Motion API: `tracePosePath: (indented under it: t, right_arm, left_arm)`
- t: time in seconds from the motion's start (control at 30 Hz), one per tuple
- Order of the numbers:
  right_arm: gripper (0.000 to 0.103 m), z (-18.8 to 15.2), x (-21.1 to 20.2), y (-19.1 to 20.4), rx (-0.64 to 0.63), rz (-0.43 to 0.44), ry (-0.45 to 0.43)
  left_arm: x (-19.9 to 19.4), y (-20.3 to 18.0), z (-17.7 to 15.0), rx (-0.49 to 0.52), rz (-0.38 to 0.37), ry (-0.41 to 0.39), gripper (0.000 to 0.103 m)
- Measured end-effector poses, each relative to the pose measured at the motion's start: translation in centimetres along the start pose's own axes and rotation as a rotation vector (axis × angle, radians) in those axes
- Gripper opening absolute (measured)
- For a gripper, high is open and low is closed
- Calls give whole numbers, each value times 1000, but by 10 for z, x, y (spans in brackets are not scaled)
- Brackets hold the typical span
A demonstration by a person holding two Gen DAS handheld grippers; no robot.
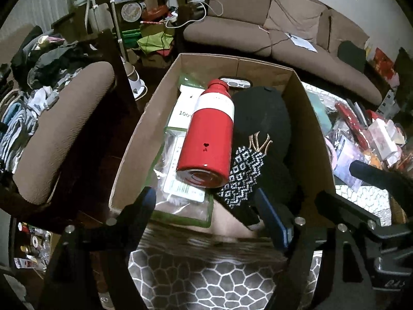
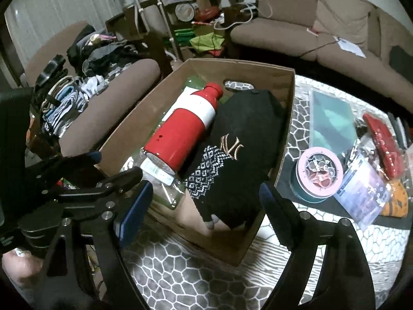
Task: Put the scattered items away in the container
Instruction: 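Withdraw the right tool from the box back over the table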
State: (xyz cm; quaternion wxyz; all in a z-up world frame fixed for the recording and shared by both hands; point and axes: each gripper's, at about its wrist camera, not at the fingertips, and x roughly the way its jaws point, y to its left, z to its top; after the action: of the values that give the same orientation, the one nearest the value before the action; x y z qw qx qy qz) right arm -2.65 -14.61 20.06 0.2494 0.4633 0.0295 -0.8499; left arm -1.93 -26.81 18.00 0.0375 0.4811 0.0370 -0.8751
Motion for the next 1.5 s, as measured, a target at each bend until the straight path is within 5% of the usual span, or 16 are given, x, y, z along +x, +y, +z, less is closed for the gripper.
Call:
tracePosePath:
  t: [0.4,0.67,1.5]
  right_arm:
    - [83,-10,-11,2,-32,-24,-18]
    - [83,-29,-41,-12,-38,-54,-59]
    - [84,-94,-123,-165,91,-197,-138]
  left_arm:
    - [-11,0,-16,-10,24,-1,80]
    - [-35,-33,-35,33,39,-58,81]
    - [-43,-182,-52,151,19,-105,81]
